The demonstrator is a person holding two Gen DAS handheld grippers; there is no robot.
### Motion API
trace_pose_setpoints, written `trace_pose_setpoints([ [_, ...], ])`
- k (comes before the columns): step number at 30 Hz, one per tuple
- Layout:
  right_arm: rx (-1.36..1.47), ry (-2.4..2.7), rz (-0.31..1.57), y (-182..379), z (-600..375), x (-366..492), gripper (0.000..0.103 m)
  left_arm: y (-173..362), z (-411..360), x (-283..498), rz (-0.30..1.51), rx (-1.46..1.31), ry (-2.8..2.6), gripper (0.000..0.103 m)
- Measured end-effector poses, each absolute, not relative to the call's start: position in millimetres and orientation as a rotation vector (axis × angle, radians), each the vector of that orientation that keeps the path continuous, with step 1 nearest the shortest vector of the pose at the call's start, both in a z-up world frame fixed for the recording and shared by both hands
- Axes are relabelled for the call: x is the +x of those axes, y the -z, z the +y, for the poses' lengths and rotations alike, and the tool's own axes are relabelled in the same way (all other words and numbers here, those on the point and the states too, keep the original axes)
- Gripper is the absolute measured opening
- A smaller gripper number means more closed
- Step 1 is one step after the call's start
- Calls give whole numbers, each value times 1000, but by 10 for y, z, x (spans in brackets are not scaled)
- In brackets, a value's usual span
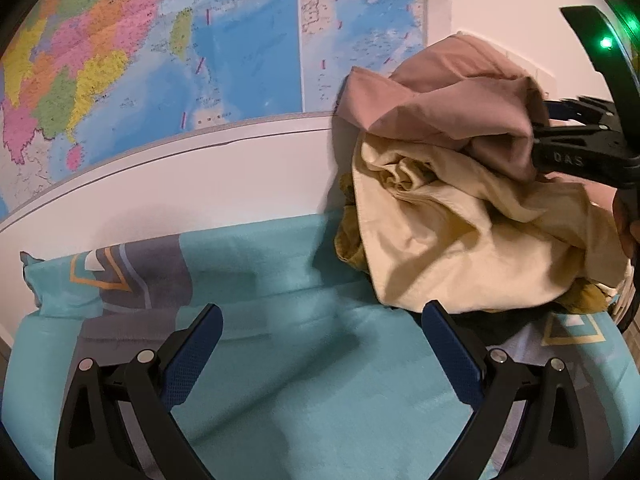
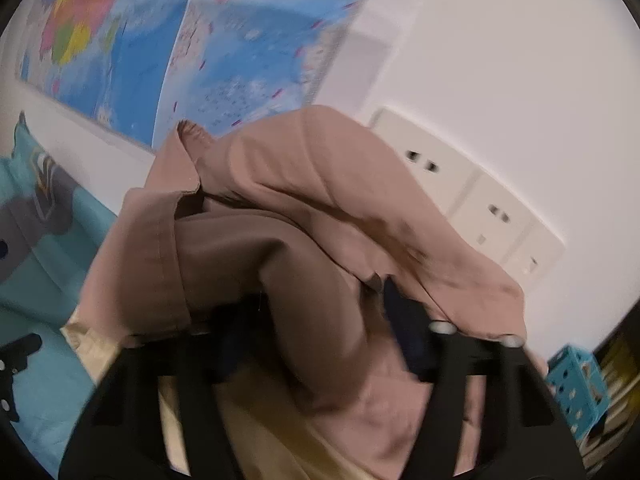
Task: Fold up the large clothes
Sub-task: 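Grasp the pink jacket on the pile with the right gripper and lift, then lift the pink jacket with the right gripper while the left gripper grasps another edge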
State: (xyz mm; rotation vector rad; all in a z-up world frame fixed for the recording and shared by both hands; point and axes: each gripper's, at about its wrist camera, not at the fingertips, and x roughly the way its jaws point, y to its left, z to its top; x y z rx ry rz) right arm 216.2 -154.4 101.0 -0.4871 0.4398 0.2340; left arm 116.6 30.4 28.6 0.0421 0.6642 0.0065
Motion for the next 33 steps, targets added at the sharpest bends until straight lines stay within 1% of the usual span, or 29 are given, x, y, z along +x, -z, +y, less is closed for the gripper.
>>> trace_pose_setpoints([
  [1, -503, -234, 455, -1011, -1519, 2200, 24, -278, 323, 1193, 664, 43, -12, 96],
  [2, -514, -225, 453, -1041, -1522, 2202, 20, -272, 349, 1222, 663, 43, -18, 96],
  [3, -498, -247, 444, -1097, -1551, 2179, 11, -270, 380, 1248, 660, 41, -21, 96],
  [6, -422, -270, 383, -1450, -1768, 1985, 10, -285, 456, 1309, 640, 45, -24, 96],
  [10, -346, -261, 272, -2118, -2173, 1593, 9, -390, 475, 1369, 581, 73, -3, 96],
  [15, -261, -210, 150, -2945, -2680, 1164, 9, -695, 358, 1409, 456, 80, 115, 96],
  [18, -220, -199, 108, -3296, -2921, 901, 9, -917, 190, 1372, 348, 97, 200, 96],
  [22, -153, -223, 78, -3500, -3108, 768, 9, -1121, -159, 1254, 214, 153, 372, 96],
  [24, -133, -236, 49, -3556, -3181, 670, 9, -1158, -405, 1171, 140, 234, 445, 96],
  [28, -75, -257, 23, -3650, -3368, 562, 9, -1172, -745, 1163, 58, 321, 512, 96],
  [33, -75, -272, 47, -3576, -3381, 571, 9, -1086, -1194, 1218, -57, 478, 518, 96],
])
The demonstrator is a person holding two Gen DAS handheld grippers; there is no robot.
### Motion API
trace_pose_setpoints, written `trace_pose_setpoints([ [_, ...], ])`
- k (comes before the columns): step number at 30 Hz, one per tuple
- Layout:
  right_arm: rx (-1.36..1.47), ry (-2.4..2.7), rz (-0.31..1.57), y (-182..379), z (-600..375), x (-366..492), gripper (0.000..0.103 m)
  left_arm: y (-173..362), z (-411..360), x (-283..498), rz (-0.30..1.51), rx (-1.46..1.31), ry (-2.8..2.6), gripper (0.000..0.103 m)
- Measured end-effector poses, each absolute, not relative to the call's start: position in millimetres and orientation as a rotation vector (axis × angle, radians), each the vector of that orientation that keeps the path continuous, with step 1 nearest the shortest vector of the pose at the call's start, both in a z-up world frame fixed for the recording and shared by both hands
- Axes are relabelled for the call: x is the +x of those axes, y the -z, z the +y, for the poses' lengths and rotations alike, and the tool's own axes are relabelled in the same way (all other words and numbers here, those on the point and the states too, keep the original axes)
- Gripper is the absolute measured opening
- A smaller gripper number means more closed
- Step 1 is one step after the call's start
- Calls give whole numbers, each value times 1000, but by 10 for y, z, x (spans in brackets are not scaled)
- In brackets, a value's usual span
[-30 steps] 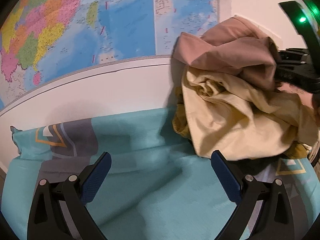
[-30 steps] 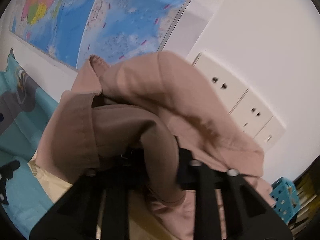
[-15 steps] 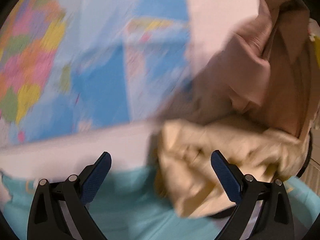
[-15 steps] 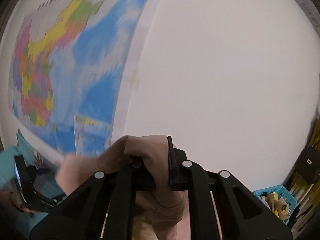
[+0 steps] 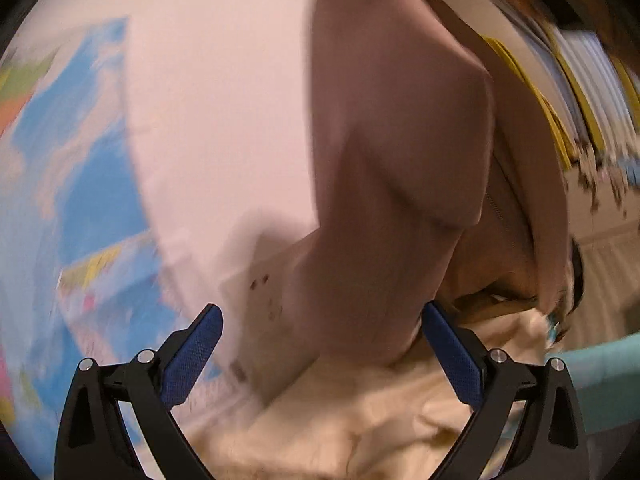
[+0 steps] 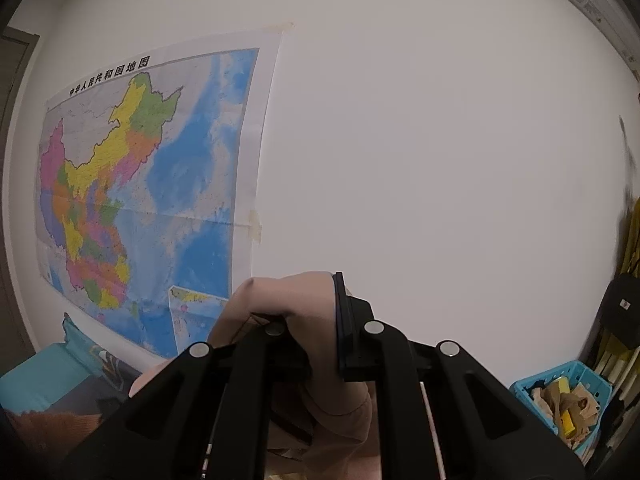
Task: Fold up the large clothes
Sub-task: 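Lift the pink jacket with the right gripper while the left gripper grasps another edge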
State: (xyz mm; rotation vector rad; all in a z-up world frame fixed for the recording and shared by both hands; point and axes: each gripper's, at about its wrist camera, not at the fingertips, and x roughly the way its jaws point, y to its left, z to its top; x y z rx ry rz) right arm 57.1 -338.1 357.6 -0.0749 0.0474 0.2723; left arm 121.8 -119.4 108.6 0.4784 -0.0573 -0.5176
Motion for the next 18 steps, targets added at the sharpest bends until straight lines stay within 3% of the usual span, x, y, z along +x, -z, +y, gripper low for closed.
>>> trace_pose_setpoints([
  [3, -66, -270, 69, -3515, -3417, 591, 9, -1057, -1471, 1424, -24, 558, 541, 95],
  [4, -65, -262, 72, -3501, -3430, 579, 9, -1049, -1521, 1486, -12, 564, 554, 71],
  [5, -63, -256, 77, -3499, -3454, 552, 9, -1052, -1563, 1545, 7, 568, 565, 27],
  [6, -62, -253, 83, -3506, -3468, 527, 9, -1084, -1589, 1600, 41, 560, 553, 13],
  [8, -56, -224, 78, -3572, -3527, 392, 9, -1278, -1538, 1626, 63, 497, 556, 8],
  [18, -102, -214, -141, -4401, -3500, -1279, 9, -3000, -462, 631, -138, 202, 530, 8],
])
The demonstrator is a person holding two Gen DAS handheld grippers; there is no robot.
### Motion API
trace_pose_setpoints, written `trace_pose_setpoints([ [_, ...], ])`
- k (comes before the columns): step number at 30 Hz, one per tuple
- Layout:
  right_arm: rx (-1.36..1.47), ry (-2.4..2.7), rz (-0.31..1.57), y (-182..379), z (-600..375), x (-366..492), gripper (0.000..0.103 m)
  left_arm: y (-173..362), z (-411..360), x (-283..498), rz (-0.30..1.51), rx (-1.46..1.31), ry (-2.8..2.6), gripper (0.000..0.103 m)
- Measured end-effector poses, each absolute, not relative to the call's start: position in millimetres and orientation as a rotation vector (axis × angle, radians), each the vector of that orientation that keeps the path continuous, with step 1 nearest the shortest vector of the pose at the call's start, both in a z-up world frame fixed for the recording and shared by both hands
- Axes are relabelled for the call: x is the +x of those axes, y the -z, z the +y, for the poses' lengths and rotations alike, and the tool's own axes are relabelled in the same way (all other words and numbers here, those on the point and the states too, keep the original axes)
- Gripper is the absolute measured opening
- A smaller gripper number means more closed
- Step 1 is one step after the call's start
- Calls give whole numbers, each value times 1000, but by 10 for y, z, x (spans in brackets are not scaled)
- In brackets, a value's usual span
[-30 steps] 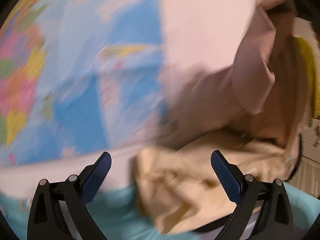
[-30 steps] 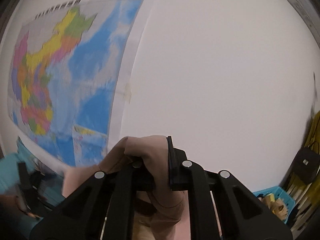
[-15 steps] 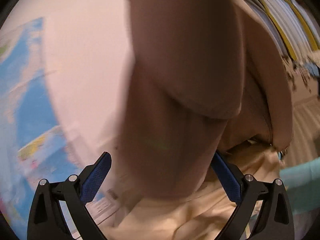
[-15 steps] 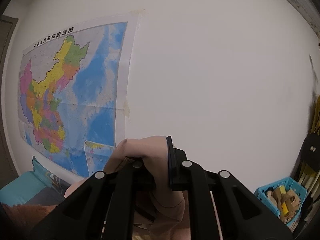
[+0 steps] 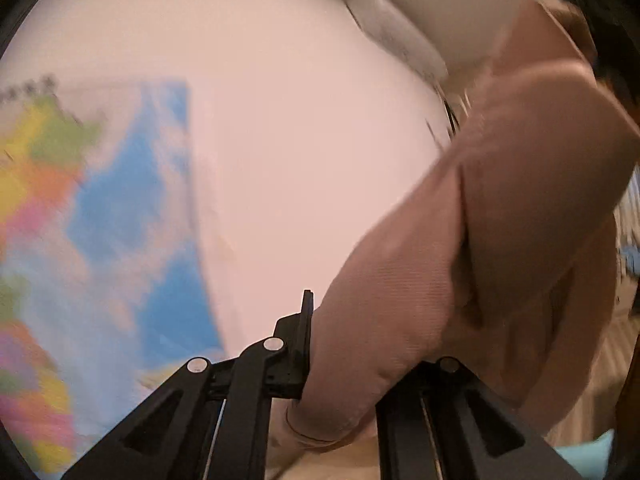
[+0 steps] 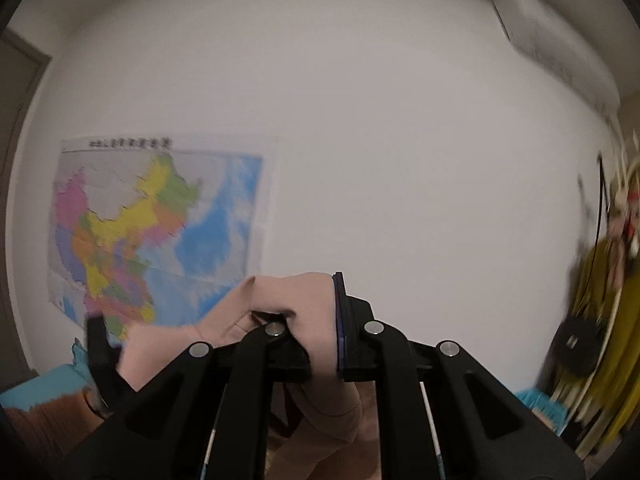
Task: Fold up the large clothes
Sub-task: 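Lift the pink jacket with the right gripper while the left gripper grasps another edge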
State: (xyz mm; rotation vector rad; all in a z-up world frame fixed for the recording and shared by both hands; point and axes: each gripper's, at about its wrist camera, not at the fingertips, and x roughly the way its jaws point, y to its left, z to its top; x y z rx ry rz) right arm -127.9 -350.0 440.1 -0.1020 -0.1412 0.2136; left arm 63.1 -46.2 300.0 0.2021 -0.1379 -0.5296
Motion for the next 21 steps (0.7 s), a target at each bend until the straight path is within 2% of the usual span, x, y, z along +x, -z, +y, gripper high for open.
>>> trace_pose_setpoints([
  [4, -105, -272, -158, -4517, -3349, -1764, 9, -3474, 81, 44, -159, 166, 474, 8],
  [15, 8, -711, -166, -4239, -2764, -2607, 9, -3622, 1169, -1889, -87, 264, 201, 9],
  [18, 39, -767, -112, -4096, -2574, -2413, 10, -3575, 1337, -2131, -40, 307, 114, 9],
  [21, 134, -837, 58, -3822, -2334, -1732, 10, -3405, 1461, -1758, 71, 342, 21, 9],
])
